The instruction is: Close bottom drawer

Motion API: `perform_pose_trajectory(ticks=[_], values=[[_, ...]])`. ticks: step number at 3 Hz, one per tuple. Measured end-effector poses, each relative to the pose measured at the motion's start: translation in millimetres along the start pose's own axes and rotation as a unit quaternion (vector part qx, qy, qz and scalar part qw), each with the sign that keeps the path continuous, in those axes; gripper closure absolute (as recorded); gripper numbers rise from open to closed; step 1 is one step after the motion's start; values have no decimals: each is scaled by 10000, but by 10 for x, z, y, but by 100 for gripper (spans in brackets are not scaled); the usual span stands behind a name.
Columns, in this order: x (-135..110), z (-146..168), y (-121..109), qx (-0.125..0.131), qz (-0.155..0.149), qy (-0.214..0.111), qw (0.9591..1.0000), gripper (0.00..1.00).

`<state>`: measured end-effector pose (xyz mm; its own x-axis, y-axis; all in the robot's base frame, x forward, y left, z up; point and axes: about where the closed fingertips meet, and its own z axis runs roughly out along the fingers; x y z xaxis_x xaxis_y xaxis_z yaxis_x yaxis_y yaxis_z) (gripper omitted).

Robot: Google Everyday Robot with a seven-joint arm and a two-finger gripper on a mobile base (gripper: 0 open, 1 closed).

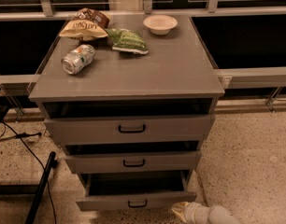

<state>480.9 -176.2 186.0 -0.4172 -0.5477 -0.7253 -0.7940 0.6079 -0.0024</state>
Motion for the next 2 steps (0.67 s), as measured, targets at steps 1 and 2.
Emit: perform_pose_trajectory(ticks=[1,2], values=[[18,59,-62,21,-56,-18,10000,100],[12,139,-116,10,-99,-52,9999,100]])
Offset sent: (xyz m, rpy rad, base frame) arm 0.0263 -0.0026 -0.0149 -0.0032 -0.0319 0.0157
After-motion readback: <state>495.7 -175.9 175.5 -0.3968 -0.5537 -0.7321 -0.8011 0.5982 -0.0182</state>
